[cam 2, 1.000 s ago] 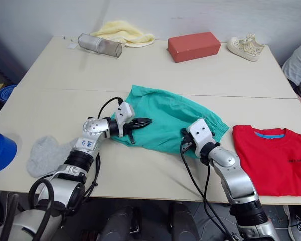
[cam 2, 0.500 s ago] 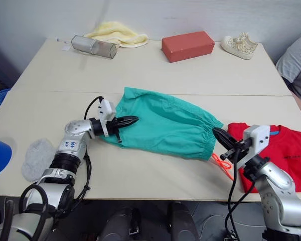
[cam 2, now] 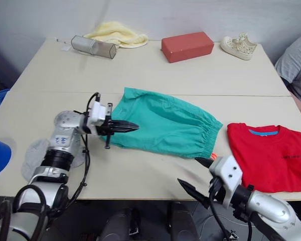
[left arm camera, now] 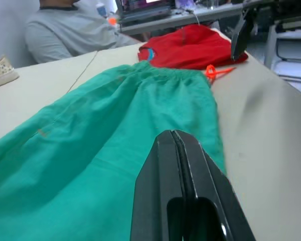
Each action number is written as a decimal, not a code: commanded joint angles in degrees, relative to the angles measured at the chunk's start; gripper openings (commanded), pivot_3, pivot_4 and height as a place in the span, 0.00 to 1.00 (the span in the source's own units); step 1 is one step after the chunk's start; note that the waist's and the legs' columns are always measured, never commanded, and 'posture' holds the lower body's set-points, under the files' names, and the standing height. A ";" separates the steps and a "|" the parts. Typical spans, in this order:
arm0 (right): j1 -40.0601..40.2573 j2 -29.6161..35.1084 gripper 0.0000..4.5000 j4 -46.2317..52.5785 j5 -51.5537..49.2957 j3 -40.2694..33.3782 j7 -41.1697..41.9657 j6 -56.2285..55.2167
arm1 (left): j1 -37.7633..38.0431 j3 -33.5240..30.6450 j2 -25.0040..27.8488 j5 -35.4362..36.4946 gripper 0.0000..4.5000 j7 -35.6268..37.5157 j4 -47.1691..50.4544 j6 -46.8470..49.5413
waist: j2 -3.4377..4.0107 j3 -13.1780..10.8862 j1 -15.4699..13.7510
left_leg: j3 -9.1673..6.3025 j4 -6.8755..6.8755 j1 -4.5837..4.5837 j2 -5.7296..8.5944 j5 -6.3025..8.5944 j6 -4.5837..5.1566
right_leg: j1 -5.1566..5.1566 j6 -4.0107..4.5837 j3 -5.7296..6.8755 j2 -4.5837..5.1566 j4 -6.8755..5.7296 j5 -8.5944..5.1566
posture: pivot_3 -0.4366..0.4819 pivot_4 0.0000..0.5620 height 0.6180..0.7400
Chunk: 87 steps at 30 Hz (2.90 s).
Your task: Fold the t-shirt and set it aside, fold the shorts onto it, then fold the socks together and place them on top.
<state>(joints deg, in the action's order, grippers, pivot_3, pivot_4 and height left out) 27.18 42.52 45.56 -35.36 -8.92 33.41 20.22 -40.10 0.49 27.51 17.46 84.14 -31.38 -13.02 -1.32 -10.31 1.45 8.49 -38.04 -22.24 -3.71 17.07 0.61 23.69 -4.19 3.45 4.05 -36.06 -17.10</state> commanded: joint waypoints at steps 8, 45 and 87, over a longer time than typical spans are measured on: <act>0.29 -7.40 1.00 -9.86 5.78 -6.85 10.85 -22.91 | 9.76 -0.92 9.37 -6.89 0.68 -8.92 9.35 -6.19 | 0.01 0.00 -0.74 | 0.07 -0.10 0.06 0.11 0.11 0.28 | -0.11 -0.14 0.00 0.36 0.03 0.04 | 0.48 0.27 1.00; 8.85 -8.22 1.00 -9.54 3.06 -16.80 15.75 -19.49 | 15.33 19.87 10.56 -9.23 0.01 -7.29 49.12 41.32 | 0.29 0.13 -1.28 | 0.03 -0.14 0.12 0.09 0.05 0.32 | -0.14 -0.04 -0.62 0.43 -0.06 0.02 | 0.48 0.27 1.00; -11.36 -19.32 1.00 -21.21 -63.68 -6.95 -50.67 14.39 | 0.55 15.15 -9.56 -13.91 0.01 -21.92 5.24 8.86 | 0.17 0.43 -1.00 | -0.03 -0.10 -0.05 0.03 0.05 0.35 | -0.09 -0.05 -0.55 0.44 0.11 0.14 | 0.48 0.27 1.00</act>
<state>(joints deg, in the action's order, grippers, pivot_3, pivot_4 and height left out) 16.11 23.44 26.32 -99.53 -16.81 -15.84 34.44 -39.05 15.13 17.63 3.96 61.44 -25.82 -2.96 -1.15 -9.88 0.45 8.47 -38.15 -22.26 -3.69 17.12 0.95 23.59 -4.24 2.90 4.49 -35.95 -16.96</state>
